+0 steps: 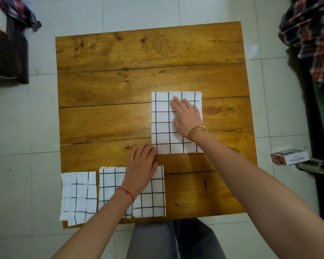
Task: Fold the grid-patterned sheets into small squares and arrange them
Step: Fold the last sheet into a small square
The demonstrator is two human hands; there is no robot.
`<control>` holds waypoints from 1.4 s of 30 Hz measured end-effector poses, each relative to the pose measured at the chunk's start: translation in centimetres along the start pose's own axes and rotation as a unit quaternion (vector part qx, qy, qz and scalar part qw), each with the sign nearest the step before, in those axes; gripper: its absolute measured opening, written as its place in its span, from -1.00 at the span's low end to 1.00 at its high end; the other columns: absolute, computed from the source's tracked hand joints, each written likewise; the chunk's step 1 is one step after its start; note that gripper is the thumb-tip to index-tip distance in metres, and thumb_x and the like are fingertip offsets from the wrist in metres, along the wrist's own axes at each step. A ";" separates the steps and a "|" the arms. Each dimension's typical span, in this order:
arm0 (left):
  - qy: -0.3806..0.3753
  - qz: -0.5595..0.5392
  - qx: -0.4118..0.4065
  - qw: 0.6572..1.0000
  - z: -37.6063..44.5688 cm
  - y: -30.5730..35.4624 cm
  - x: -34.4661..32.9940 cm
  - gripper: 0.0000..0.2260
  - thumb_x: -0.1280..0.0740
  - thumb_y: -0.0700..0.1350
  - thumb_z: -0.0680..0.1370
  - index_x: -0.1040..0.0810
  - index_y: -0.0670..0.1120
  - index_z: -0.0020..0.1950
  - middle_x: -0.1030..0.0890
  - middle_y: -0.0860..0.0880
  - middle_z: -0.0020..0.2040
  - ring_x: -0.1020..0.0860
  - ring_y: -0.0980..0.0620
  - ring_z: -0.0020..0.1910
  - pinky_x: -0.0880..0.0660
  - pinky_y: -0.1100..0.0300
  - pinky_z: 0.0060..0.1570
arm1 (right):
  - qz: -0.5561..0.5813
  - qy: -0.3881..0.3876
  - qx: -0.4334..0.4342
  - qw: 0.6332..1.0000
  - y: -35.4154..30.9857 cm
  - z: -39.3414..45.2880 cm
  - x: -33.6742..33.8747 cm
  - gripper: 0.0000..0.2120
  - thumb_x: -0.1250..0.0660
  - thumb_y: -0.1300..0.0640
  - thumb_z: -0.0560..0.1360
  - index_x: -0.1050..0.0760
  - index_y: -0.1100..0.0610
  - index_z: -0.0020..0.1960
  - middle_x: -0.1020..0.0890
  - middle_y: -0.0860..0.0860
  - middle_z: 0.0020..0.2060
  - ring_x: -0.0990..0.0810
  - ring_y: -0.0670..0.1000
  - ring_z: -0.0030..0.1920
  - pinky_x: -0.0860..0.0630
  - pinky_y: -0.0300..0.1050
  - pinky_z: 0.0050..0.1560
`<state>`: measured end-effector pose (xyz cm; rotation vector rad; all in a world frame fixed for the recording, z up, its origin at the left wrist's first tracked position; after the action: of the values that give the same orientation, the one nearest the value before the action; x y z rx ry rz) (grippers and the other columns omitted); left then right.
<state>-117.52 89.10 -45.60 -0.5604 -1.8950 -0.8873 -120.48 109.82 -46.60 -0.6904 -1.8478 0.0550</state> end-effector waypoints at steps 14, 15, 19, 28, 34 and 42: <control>0.058 -0.286 0.359 0.886 8.8 -4.1 0.8 -0.81 -0.39 -0.11 0.49 -0.54 -0.13 0.07 -0.54 -0.11 0.05 -0.48 0.03 -0.04 -0.44 0.20 -0.10 | 0.331 0.129 -0.367 0.860 9.9 -6.0 -0.5 -0.88 -0.38 0.12 0.44 -0.51 0.13 -0.06 -0.52 -0.03 -0.30 -0.51 -0.05 -0.25 -0.53 -0.14 -0.13; 0.056 -0.290 0.366 0.882 8.9 -4.2 0.6 -0.83 -0.40 -0.11 0.48 -0.54 -0.11 0.03 -0.55 -0.11 0.05 -0.51 0.00 -0.03 -0.49 0.16 -0.08 | 0.334 0.122 -0.370 0.858 9.8 -5.9 -0.5 -0.89 -0.39 0.13 0.44 -0.50 0.13 -0.08 -0.51 -0.04 -0.32 -0.52 -0.03 -0.23 -0.52 -0.15 -0.13; 0.063 -0.329 0.390 0.857 8.8 -4.3 0.7 -0.90 -0.41 -0.14 0.47 -0.54 -0.08 -0.05 -0.59 -0.08 0.00 -0.56 -0.02 -0.01 -0.53 0.14 -0.03 | 0.354 0.107 -0.370 0.852 9.6 -5.8 -0.3 -0.92 -0.39 0.15 0.45 -0.51 0.14 -0.11 -0.52 -0.03 -0.31 -0.52 -0.03 -0.22 -0.52 -0.15 -0.12; 0.107 -0.523 0.352 0.769 7.5 -3.7 4.8 -0.69 -0.43 -0.22 0.48 -0.46 -0.07 0.17 -0.67 -0.06 -0.04 -0.61 0.06 -0.01 -0.50 0.31 -0.05 | 0.515 0.170 -0.277 0.793 8.6 -6.9 2.2 -0.85 -0.39 0.26 0.45 -0.44 0.12 -0.07 -0.49 -0.08 -0.44 -0.53 -0.08 -0.27 -0.50 -0.28 -0.09; 0.066 -0.562 0.242 0.788 6.7 -2.4 9.1 -0.54 -0.43 -0.26 0.47 -0.48 0.02 0.33 -0.69 -0.09 -0.11 -0.62 0.18 -0.16 -0.48 0.37 -0.03 | 0.532 0.216 -0.157 0.804 7.3 -8.1 5.9 -0.72 -0.33 0.37 0.48 -0.49 0.13 0.14 -0.50 -0.02 -0.37 -0.51 -0.19 -0.32 -0.52 -0.36 -0.12; 0.082 -0.380 0.157 0.908 4.9 -1.2 13.3 -0.76 -0.50 -0.14 0.43 -0.68 0.06 0.08 -0.70 0.09 -0.15 -0.64 0.22 -0.06 -0.54 0.23 0.10 | 0.382 0.168 -0.093 0.904 7.1 -10.4 8.0 -0.78 -0.37 0.25 0.48 -0.58 -0.08 -0.06 -0.62 0.04 -0.17 -0.53 -0.22 -0.24 -0.47 -0.40 -0.23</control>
<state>-127.15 92.33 -35.60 0.4816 -2.0534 -1.0266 -110.07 116.55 -38.26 -1.4345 -1.1713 0.2549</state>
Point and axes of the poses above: each hand's wrist, its own z-axis towards the middle knuckle, its own x-axis out of the back of the hand, y = z × x, the point moved 7 cm from there along z, towards the middle knuckle
